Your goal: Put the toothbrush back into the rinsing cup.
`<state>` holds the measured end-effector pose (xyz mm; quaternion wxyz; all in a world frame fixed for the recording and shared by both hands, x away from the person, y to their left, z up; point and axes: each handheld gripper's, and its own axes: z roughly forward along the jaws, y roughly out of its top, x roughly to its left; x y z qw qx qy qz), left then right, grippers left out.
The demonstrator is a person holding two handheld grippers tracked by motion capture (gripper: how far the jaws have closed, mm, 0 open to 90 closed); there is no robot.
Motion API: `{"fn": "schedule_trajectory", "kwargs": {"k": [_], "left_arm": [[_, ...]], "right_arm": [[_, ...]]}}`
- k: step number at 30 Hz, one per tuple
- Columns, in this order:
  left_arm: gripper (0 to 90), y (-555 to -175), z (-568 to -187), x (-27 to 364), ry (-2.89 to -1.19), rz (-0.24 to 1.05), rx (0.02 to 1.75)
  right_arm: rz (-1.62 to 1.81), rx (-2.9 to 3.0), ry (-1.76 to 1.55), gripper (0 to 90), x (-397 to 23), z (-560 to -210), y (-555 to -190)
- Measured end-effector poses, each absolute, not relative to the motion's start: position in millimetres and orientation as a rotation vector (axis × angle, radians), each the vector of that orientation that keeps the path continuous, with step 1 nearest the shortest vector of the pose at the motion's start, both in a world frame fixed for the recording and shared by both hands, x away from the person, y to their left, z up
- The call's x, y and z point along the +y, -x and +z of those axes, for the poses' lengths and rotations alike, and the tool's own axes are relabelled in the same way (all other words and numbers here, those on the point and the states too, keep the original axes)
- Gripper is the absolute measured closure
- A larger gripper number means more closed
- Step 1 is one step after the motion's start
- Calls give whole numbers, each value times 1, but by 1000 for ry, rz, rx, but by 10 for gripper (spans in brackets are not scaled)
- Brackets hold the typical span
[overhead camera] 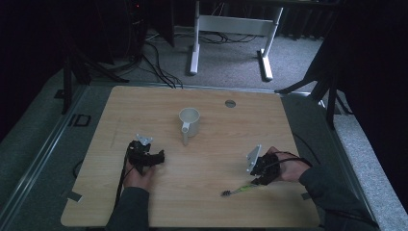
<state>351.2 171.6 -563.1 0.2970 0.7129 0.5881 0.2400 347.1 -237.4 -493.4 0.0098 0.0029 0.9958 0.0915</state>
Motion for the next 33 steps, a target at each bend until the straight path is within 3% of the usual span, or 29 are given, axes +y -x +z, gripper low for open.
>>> {"fn": "schedule_trajectory", "kwargs": {"k": [33], "left_arm": [[141,-351,-563,170,-1893,635,1563]], "right_arm": [[192,3107,166,619,-220,-494,-336]]}}
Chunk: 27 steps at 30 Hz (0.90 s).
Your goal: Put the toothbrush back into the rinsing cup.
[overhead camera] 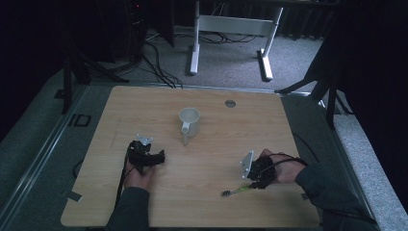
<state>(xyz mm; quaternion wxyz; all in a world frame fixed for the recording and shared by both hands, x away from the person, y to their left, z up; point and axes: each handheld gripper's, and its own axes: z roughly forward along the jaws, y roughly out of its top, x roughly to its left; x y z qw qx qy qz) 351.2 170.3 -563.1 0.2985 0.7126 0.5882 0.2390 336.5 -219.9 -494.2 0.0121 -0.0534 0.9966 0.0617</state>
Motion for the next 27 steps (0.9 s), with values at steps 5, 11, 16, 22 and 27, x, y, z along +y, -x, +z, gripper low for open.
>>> {"fn": "schedule_trajectory", "kwargs": {"k": [5,11,16,22,27], "left_arm": [[141,-351,-563,170,-1892,636,1562],[141,-351,-563,170,-1892,636,1561],[141,-351,-563,170,-1892,635,1561],[141,-351,-563,170,-1892,635,1561],[141,-351,-563,170,-1892,635,1561]], "right_arm": [[182,3113,171,624,-218,-495,-336],[165,3119,181,627,-216,-496,-335],[144,3127,195,632,-214,-497,-333],[134,3131,212,637,-211,-501,-333],[126,3139,226,642,-210,-504,-332]]}}
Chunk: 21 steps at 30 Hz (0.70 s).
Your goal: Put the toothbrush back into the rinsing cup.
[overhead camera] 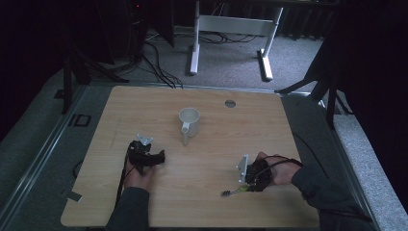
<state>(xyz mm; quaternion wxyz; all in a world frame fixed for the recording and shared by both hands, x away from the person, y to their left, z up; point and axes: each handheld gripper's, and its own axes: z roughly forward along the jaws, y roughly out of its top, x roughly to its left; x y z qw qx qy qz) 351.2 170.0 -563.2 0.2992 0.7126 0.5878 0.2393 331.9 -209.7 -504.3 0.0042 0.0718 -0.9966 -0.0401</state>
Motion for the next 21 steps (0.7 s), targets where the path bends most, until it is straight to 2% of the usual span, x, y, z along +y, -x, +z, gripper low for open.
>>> {"fn": "schedule_trajectory", "kwargs": {"k": [21], "left_arm": [[141,-351,-563,170,-1893,635,1561]], "right_arm": [[-55,-3104,-219,662,-205,-512,-330]]}}
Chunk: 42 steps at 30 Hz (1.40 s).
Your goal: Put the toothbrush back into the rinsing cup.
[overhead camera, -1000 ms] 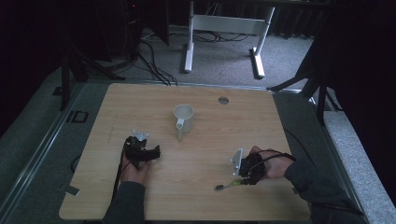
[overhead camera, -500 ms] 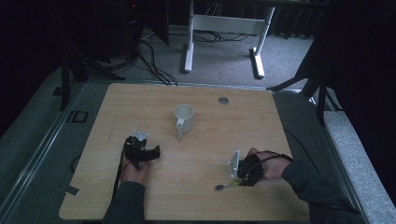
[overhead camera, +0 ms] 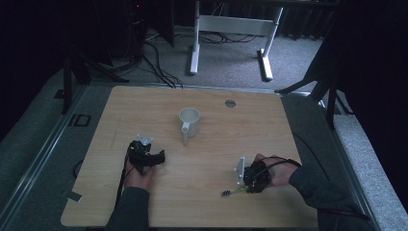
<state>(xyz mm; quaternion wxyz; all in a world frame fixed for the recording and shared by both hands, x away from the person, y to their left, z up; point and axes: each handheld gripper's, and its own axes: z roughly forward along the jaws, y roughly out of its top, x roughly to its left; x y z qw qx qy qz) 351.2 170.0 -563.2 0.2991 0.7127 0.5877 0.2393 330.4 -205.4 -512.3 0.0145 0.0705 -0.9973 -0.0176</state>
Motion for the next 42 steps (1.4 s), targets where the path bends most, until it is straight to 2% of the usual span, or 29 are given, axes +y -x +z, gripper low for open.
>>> {"fn": "schedule_trajectory", "kwargs": {"k": [17,42], "left_arm": [[141,-351,-563,170,-1892,636,1561],[141,-351,-563,170,-1892,635,1561]], "right_arm": [[-39,-3097,-238,677,-204,-515,-331],[-47,-3136,-287,781,-204,-516,-326]]}}
